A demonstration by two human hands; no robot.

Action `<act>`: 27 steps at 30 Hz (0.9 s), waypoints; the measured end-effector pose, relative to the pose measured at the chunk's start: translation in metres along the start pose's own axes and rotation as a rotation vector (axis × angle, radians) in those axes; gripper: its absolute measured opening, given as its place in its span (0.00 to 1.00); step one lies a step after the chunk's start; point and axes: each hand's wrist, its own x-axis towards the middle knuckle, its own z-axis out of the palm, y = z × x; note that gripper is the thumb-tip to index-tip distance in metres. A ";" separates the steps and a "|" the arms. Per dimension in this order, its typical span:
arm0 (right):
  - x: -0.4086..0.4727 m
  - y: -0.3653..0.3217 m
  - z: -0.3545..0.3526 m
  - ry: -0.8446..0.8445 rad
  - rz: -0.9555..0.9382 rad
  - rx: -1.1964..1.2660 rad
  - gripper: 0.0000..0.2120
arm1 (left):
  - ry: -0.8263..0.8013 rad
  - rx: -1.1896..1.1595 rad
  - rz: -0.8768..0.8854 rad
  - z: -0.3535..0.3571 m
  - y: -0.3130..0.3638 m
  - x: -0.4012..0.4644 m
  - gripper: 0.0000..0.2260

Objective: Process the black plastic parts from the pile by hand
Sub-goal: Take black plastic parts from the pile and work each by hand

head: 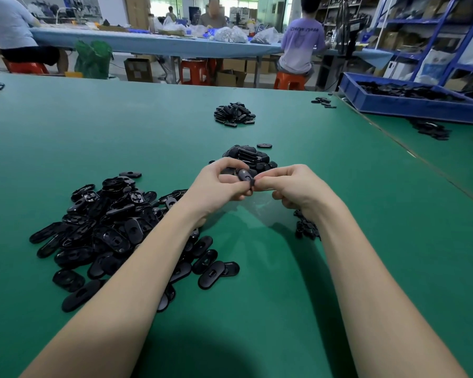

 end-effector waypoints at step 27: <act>0.003 0.007 -0.005 0.106 -0.028 -0.064 0.10 | -0.012 -0.088 -0.002 0.006 0.006 -0.005 0.11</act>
